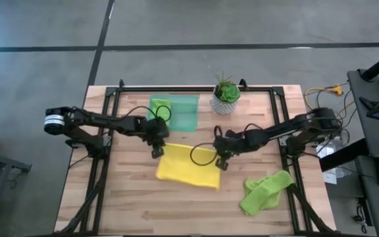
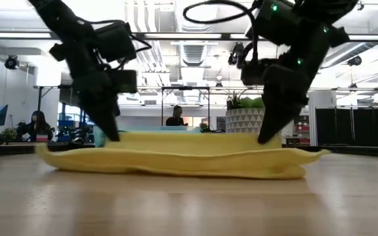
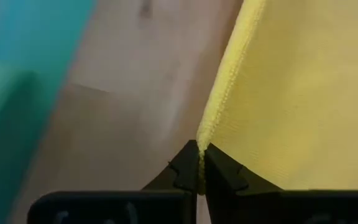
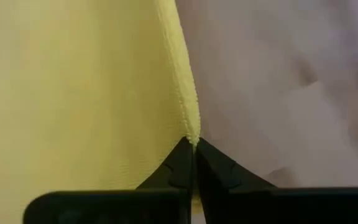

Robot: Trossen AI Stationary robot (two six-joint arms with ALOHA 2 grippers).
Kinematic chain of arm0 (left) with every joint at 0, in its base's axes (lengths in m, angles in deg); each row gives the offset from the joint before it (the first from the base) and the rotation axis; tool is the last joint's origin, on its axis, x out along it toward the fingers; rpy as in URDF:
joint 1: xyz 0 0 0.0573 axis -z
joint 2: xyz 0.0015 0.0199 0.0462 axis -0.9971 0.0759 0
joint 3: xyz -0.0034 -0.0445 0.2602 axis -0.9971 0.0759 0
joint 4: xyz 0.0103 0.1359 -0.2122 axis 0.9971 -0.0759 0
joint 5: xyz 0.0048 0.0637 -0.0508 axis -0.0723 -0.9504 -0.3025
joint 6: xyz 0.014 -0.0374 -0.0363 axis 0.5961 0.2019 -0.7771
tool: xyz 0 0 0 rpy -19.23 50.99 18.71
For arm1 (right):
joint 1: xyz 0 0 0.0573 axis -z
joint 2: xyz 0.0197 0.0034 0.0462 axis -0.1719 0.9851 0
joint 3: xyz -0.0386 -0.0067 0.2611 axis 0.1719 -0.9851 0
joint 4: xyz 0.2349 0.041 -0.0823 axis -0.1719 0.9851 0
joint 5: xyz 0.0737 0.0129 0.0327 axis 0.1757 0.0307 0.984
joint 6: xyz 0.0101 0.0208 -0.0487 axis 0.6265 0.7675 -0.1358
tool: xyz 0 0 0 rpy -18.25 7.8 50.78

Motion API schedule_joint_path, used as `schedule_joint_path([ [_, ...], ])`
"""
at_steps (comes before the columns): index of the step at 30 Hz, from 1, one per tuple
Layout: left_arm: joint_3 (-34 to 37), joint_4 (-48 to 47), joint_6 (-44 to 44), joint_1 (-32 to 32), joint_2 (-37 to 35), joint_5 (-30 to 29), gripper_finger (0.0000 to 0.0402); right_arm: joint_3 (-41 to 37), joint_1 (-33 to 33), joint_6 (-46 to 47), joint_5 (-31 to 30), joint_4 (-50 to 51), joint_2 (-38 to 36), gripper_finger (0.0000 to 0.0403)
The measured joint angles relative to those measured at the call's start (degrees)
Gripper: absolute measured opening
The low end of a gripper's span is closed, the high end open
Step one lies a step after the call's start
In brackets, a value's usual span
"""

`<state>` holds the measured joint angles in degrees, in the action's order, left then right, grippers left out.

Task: Fold microfiber towels
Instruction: Fold the yellow microfiber towel

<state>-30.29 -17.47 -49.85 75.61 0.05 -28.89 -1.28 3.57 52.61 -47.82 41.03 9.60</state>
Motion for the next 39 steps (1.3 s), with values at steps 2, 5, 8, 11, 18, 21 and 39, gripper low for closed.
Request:
schedule_joint_path([
  [2, -1.5, -2.1, 1.2, -0.9, -1.0, -0.5, 0.0, 0.0, 0.6, -1.0, -0.5, 0.1, -2.4, 0.0009],
  [5, -3.9, -2.9, 2.4, -1.1, -3.1, -1.0, 0.0, 0.1, 0.7, -0.9, -2.4, 1.0, -6.2, 0.0009],
  [8, -4.8, -3.6, 2.4, -1.1, -5.8, -1.0, 0.0, 0.6, -0.1, -0.4, -3.2, 2.4, -9.1, 0.0009],
  [11, -4.7, -5.0, 2.4, -0.7, -8.6, 0.1, 0.0, 1.3, -1.7, 0.6, -3.4, 2.6, -10.3, 0.0009],
  [18, -1.0, -8.2, 2.1, 1.6, -12.1, 3.5, 0.0, 1.8, -8.0, 5.9, -6.0, 2.0, -6.9, 0.0009],
  [21, 1.1, -7.2, 0.8, 3.4, -12.1, 4.3, 0.0, 2.2, -10.4, 7.8, -6.6, 1.2, -4.2, 0.0009],
  [39, 3.6, -1.4, -1.8, 8.7, -5.8, 11.3, 0.0, 10.4, -13.2, 9.8, -3.5, 2.2, 11.3, 0.0009],
])
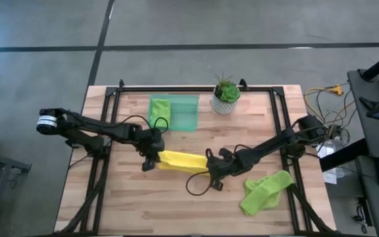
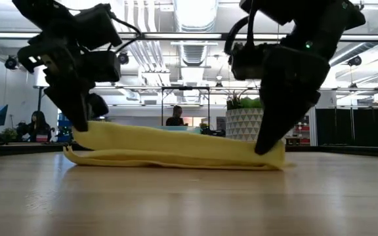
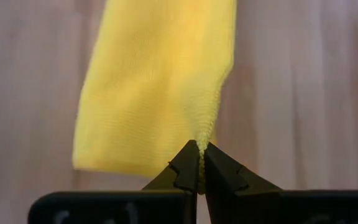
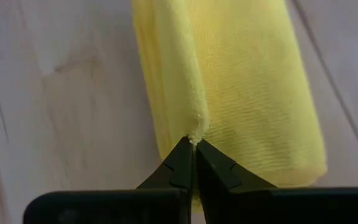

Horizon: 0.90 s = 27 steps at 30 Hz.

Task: Fold microfiber towels
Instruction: Fold the yellow microfiber towel

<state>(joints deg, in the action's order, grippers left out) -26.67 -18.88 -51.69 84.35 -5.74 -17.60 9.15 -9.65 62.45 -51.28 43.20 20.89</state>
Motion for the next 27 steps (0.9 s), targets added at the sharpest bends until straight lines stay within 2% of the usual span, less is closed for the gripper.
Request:
schedule_joint_path([
  [4, -0.1, 2.3, -0.7, 0.1, 3.3, 5.6, 0.0, -0.2, 0.0, 0.1, 2.8, 0.2, 0.6, 0.0009],
  [9, -0.2, 2.8, -0.6, 0.2, 7.1, 8.6, 0.0, -0.3, 0.0, 0.9, 4.6, 0.1, 0.6, 0.001],
  [12, -0.2, 3.5, -0.5, 0.2, 8.6, 10.4, 0.0007, -0.3, 0.2, 1.0, 6.7, -0.3, 0.5, 0.0026],
  [18, -0.2, 3.6, -0.6, -0.1, 7.3, 10.6, 0.0078, -0.3, 0.2, 2.0, 8.6, -0.2, -0.1, 0.0102],
  [22, -0.4, 2.5, -4.1, -0.7, 4.5, 10.6, 0.013, -0.3, 0.1, 1.7, 8.2, -0.1, -2.8, 0.0152],
  [27, -0.4, 2.6, -11.0, -0.7, 0.2, 10.1, 0.0158, -0.2, 0.1, -1.4, 6.3, -1.0, -7.0, 0.0183],
])
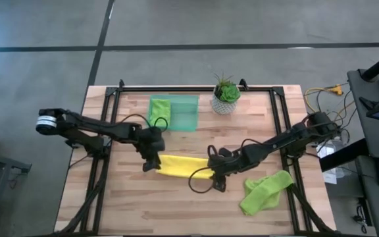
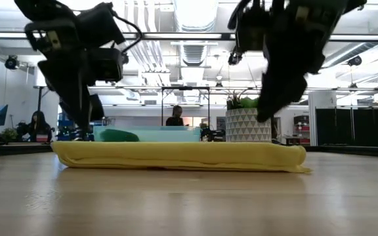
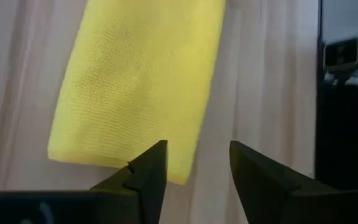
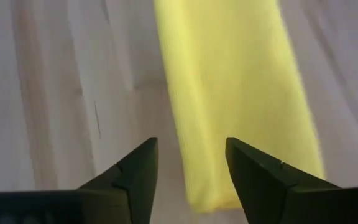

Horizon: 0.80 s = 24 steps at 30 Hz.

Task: Fold microfiber towels
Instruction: Fold the yellow microfiber towel

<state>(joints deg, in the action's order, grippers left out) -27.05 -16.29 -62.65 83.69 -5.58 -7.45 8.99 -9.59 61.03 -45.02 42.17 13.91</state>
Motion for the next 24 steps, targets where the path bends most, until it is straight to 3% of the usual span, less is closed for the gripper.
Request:
schedule_joint_path([
  [5, 1.5, 0.4, -6.6, -1.1, -1.3, -3.1, 0.0159, 0.0, 1.1, -3.5, -1.1, -3.4, 0.3, 0.0181],
  [10, 8.5, 4.4, -14.8, -3.4, -1.7, -3.1, 0.0159, 0.0, 3.6, -6.3, -1.1, -7.7, 1.6, 0.0178],
  [15, 18.2, 24.6, -30.5, -3.6, -1.7, -1.2, 0.0159, 0.0, 7.0, -8.1, -1.0, -12.5, 2.8, 0.0177],
  [19, 25.2, 42.2, -44.3, -3.7, -1.7, -3.4, 0.0159, 0.0, 9.4, -9.7, 1.7, -17.4, 4.1, 0.0177],
  [24, 29.3, 51.3, -50.0, -3.6, -1.9, -6.6, 0.0159, 1.1, 11.1, -11.5, 3.4, -19.6, 6.4, 0.0166],
])
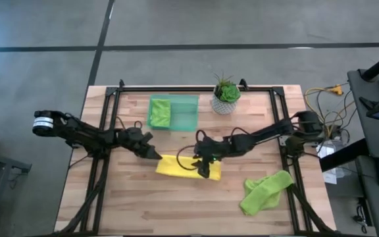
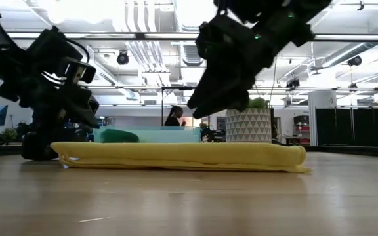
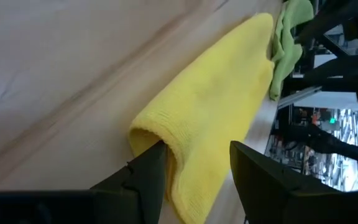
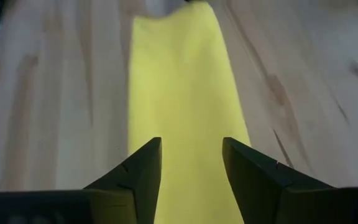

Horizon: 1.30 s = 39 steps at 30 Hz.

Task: Fold microfiber towels
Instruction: Fold the yellow microfiber towel

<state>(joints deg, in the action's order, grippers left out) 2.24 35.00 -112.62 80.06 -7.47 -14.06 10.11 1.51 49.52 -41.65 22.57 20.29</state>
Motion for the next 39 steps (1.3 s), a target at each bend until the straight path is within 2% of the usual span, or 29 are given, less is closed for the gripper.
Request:
schedule_joint_path([
  [5, 0.7, 1.1, -0.2, 0.0, -1.3, 0.1, 0.0159, 6.8, 3.0, -2.6, 7.9, 0.5, 4.9, 0.016],
  [8, 0.9, 0.5, 0.0, 0.2, -2.6, 1.0, 0.0159, 13.6, 5.0, -6.0, 10.6, 4.9, 9.7, 0.0162],
  [18, 4.2, -3.2, -2.4, 5.2, -10.6, 1.4, 0.0159, 41.9, 9.9, -17.1, 16.7, 27.6, 28.0, 0.0168],
  [24, 6.5, -3.3, -4.2, 7.9, -16.5, -1.7, 0.0159, 53.7, 9.5, -24.4, 17.1, 41.9, 35.8, 0.015],
  [28, 6.5, -3.9, -4.1, 8.0, -18.8, -3.8, 0.0159, 56.2, 9.1, -26.4, 17.5, 43.8, 37.6, 0.0115],
  [34, 6.6, -3.7, -2.5, 8.0, -19.8, -4.3, 0.0159, 55.5, 9.0, -27.0, 17.7, 43.6, 37.2, 0.002],
  [39, 6.6, -3.7, 5.4, 8.0, -19.0, -4.9, 0.0159, 55.4, 8.5, -28.2, 16.3, 43.2, 36.4, 0.001],
])
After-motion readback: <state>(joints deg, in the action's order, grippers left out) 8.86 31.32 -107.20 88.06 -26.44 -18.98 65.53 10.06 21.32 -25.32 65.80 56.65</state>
